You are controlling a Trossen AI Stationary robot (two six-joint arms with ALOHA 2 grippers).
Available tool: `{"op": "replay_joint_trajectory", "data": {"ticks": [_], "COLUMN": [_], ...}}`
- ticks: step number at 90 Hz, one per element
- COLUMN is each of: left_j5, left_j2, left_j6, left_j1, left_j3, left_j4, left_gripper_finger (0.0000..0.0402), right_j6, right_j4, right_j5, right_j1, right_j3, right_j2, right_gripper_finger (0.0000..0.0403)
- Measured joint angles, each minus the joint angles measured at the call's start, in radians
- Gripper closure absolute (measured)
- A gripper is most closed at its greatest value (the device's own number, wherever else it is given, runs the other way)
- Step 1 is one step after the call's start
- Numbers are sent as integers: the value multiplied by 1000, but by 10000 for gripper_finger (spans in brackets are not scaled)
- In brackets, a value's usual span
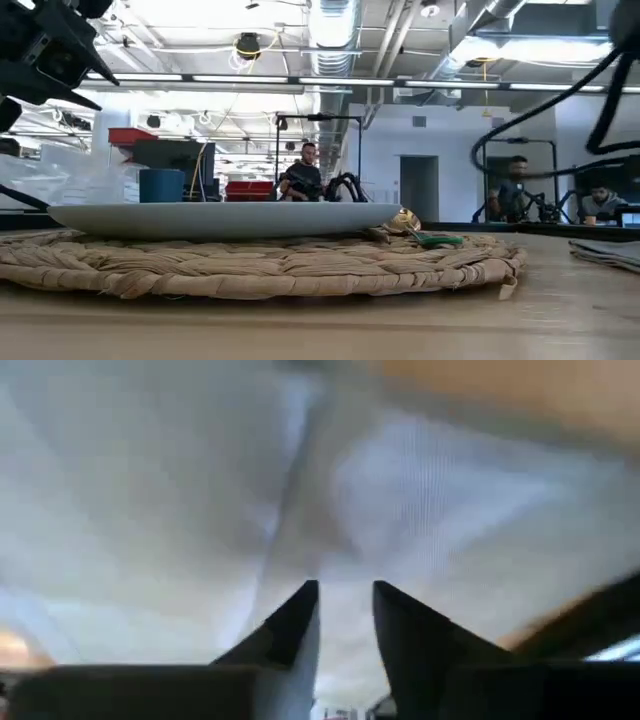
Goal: Set table place
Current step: Fold the gray table napkin
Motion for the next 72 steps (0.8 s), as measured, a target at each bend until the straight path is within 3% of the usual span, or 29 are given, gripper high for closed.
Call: {"op": "replay_joint_trajectory", "data": {"ticks": [8, 22, 54, 72], "left_j5": [1, 52, 68, 72], "left_j2": [0, 0, 0, 0], "left_j6": [-1, -12, 10, 2], "left_j1": [0, 0, 0, 0], "left_j3": [0, 0, 0, 0], "left_j4": [-1, -2, -18, -37], "left_gripper_finger": [283, 283, 283, 283], "right_j6": [-45, -140, -514, -751], "right_j4": [-14, -39, -103, -113], "right_j5": [-3, -14, -16, 52], "right_j1": [-37, -138, -548, -759], "right_j3": [0, 0, 6, 60], "right_j2": [16, 29, 27, 28], "right_gripper_finger": [394, 401, 403, 403]}}
